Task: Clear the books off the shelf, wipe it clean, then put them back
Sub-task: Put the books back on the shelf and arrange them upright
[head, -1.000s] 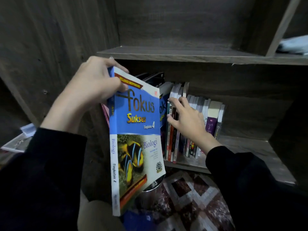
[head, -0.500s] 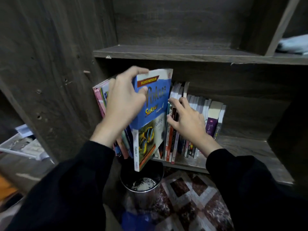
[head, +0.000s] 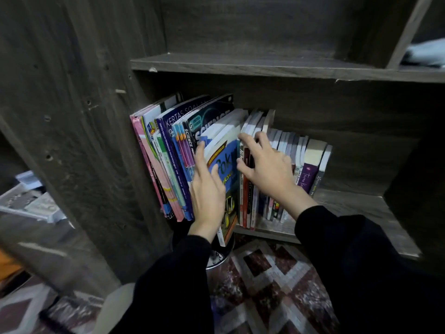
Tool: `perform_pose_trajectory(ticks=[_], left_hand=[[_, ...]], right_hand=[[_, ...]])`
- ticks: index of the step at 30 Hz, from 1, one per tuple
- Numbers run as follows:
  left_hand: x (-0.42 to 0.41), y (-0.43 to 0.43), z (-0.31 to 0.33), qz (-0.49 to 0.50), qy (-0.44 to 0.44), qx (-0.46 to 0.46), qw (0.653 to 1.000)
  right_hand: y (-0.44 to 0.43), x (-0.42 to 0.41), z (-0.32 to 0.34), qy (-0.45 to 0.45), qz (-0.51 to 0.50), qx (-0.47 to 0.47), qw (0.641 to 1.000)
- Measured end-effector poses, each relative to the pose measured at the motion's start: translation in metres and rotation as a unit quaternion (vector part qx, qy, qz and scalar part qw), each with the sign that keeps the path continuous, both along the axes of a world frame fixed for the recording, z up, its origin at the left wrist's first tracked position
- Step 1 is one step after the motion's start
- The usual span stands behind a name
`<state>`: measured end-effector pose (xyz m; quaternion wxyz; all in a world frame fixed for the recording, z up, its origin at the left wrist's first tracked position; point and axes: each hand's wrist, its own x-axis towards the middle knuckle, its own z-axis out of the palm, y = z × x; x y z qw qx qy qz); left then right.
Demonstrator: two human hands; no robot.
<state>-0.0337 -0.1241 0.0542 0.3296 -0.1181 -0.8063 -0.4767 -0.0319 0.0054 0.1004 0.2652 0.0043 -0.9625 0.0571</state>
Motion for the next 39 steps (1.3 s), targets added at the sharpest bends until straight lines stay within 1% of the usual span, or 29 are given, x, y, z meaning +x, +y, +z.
perform_pose_trajectory(ticks=[1,3,5,7,11,15,17,19,22,23,24,26,30,33,35,37,39], left_hand=[[0.006,0.002,-0.01,-0.006,-0.008,0.002,1.0],[0.023,0.01,-0.038,-0.012,-0.017,-0.029,0.999],[0.041,0.02,-0.069,-0.023,-0.079,-0.044,0.996],[0.054,0.029,-0.089,-0.042,-0.155,-0.021,0.987],[0.058,0.043,-0.094,-0.039,-0.223,0.008,0.974],[0.042,0.04,-0.087,-0.041,-0.242,0.013,0.969],[0.032,0.038,-0.089,-0.05,-0.252,0.033,0.966],[0.032,0.037,-0.096,-0.057,-0.236,0.046,0.969],[0.054,0.046,-0.104,-0.136,-0.139,0.024,0.981],[0.058,0.053,-0.104,-0.168,-0.131,0.027,0.977],[0.061,0.06,-0.102,-0.187,-0.143,0.03,0.971],[0.059,0.076,-0.099,-0.167,-0.174,0.022,0.97],[0.05,0.09,-0.099,-0.07,-0.216,0.018,0.974],[0.033,0.076,-0.103,-0.023,-0.234,0.085,0.968],[0.032,0.067,-0.11,-0.04,-0.183,0.082,0.979],[0.036,0.064,-0.113,-0.092,-0.133,0.077,0.984],[0.03,0.066,-0.113,-0.122,-0.146,0.075,0.979]], right_hand=[[0.0,-0.001,0.0,-0.004,0.004,0.002,1.0],[-0.002,-0.003,0.001,-0.011,0.014,0.001,1.0],[-0.004,-0.006,0.001,-0.013,0.024,-0.002,1.0],[-0.007,-0.009,0.0,-0.01,0.028,-0.001,1.0],[-0.008,-0.012,-0.001,-0.007,0.027,0.007,1.0],[-0.012,-0.015,-0.001,-0.007,0.03,0.01,0.999],[-0.014,-0.016,-0.001,-0.005,0.028,0.013,1.0],[-0.015,-0.018,-0.002,-0.001,0.027,0.016,1.0],[-0.014,-0.018,-0.002,0.001,0.025,0.022,0.999],[-0.014,-0.017,-0.002,0.001,0.025,0.021,0.999],[-0.013,-0.017,-0.002,-0.002,0.027,0.02,0.999],[-0.01,-0.016,-0.001,-0.01,0.034,0.024,0.999],[-0.005,-0.014,0.003,-0.027,0.044,0.034,0.998],[-0.005,-0.014,0.003,-0.033,0.047,0.04,0.998],[-0.005,-0.015,0.003,-0.032,0.049,0.041,0.997],[-0.005,-0.015,0.003,-0.032,0.047,0.038,0.998],[-0.005,-0.014,0.003,-0.031,0.038,0.033,0.998]])
